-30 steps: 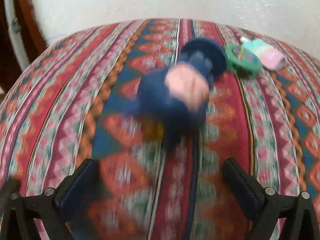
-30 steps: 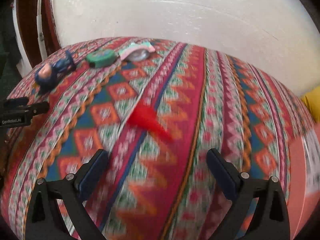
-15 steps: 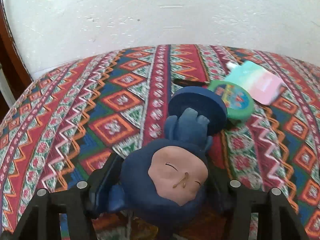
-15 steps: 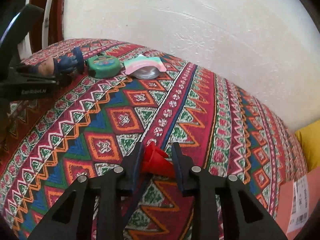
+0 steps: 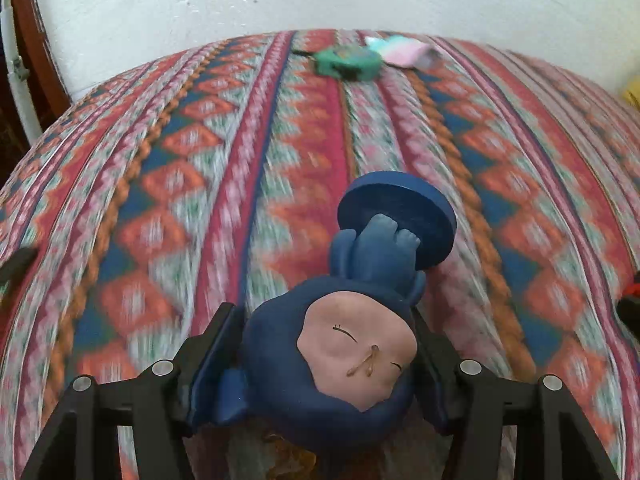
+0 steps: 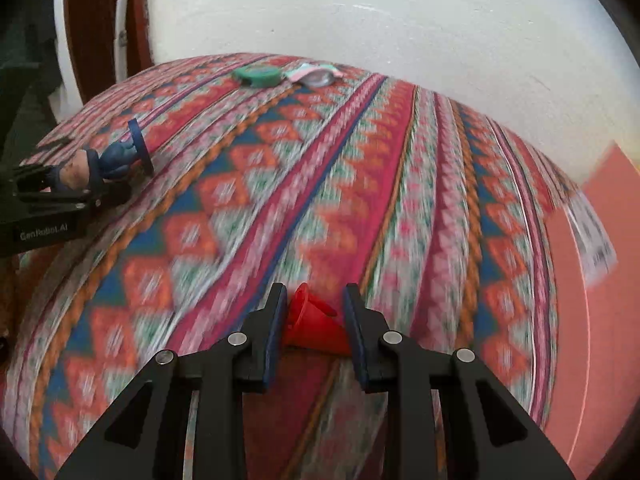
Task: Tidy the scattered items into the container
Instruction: 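Carry the blue doll with left tool while right tool carries red cone to pink box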
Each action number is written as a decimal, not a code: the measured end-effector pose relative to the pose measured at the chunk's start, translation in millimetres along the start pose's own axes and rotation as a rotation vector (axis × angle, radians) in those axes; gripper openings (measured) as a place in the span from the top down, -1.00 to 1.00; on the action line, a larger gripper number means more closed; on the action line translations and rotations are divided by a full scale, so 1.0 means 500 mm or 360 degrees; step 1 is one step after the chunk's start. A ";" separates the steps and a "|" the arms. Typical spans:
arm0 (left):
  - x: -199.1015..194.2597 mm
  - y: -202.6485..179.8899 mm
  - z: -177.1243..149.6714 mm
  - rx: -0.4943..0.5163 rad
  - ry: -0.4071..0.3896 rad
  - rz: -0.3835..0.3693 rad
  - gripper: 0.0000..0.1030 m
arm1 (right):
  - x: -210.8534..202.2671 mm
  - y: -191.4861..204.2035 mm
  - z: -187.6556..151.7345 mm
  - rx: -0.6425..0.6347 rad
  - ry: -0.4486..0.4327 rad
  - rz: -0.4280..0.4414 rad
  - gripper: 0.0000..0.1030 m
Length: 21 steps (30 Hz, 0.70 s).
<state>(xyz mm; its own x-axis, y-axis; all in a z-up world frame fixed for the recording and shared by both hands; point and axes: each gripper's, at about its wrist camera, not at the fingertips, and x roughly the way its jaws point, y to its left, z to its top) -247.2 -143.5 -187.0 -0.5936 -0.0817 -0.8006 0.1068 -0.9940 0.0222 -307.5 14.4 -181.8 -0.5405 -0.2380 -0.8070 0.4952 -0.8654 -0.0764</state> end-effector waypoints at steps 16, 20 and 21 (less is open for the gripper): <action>-0.193 -0.038 -0.233 -0.0012 0.0013 -0.0029 -0.29 | -0.197 0.070 -0.206 0.0156 0.0114 0.0088 0.53; -0.230 -0.034 -0.243 -0.0062 0.0004 -0.0073 -0.29 | -0.261 0.073 -0.222 0.0203 0.0054 0.0154 0.66; -0.243 -0.035 -0.245 -0.0059 -0.0014 -0.0077 -0.29 | -0.277 0.072 -0.225 0.0212 0.0036 0.0171 0.66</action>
<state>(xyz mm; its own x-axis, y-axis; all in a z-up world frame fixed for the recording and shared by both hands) -79.4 -107.5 -163.4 -0.6060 -0.0342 -0.7947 0.1068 -0.9935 -0.0387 -138.6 65.8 -138.7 -0.4734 -0.3235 -0.8193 0.4538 -0.8868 0.0879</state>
